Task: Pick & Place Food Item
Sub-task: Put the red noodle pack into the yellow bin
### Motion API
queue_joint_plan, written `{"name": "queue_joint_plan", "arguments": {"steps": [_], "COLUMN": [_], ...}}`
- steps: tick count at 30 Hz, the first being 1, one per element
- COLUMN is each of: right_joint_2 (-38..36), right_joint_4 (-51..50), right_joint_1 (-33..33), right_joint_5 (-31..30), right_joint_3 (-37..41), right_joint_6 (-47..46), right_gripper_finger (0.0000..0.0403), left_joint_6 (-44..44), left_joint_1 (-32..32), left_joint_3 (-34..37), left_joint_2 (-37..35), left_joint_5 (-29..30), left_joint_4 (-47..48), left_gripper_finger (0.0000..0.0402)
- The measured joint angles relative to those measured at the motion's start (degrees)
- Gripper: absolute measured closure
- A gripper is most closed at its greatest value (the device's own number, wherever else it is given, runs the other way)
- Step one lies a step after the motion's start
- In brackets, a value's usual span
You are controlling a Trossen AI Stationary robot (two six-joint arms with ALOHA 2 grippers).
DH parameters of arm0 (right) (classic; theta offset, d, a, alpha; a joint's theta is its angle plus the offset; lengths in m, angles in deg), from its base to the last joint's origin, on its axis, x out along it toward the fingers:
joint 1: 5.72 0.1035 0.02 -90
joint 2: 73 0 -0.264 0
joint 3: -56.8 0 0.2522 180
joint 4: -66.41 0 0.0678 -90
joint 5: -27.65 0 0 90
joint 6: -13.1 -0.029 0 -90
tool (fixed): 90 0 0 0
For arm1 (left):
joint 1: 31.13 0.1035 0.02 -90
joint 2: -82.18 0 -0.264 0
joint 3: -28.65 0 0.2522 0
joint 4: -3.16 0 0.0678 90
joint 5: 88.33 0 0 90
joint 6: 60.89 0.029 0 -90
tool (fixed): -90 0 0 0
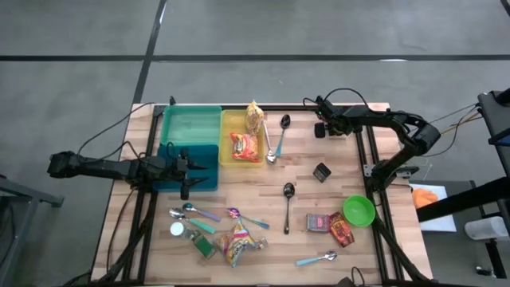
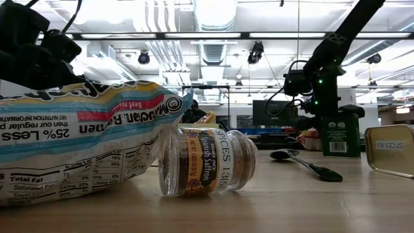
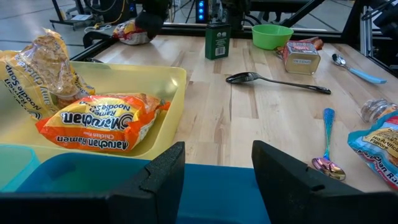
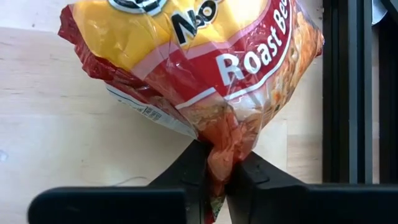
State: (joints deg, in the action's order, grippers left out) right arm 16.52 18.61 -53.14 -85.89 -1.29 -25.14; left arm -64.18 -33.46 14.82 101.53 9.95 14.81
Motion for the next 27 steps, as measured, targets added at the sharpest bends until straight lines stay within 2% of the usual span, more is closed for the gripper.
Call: {"name": "queue_joint_plan", "arguments": {"steps": [9, 18, 27], "right_joint_2": [-0.09, -0.55, -5.57], "right_joint_4": [-0.15, -0.02, 1.38], "right_joint_1": [0.16, 3.11, 7.03], "right_joint_5": [1.63, 2.55, 6.06], "right_joint_3": [-0.01, -0.02, -0.02], "right_joint_6": [2.16, 3.79, 5.25], "right_gripper_finger": [0.0366, 0.0365, 0.0365], "left_joint_6": [0.0, 0.0, 0.0], "left_joint_1": [0.0, 0.0, 0.0], "left_joint_3": [0.0, 0.0, 0.0], "left_joint_2": [-0.02, 0.0, 0.0], "left_joint_5": [0.0, 0.0, 0.0], "left_joint_4": [0.0, -0.01, 0.0], "left_gripper_finger": [0.0212, 0.0212, 0.0212]}}
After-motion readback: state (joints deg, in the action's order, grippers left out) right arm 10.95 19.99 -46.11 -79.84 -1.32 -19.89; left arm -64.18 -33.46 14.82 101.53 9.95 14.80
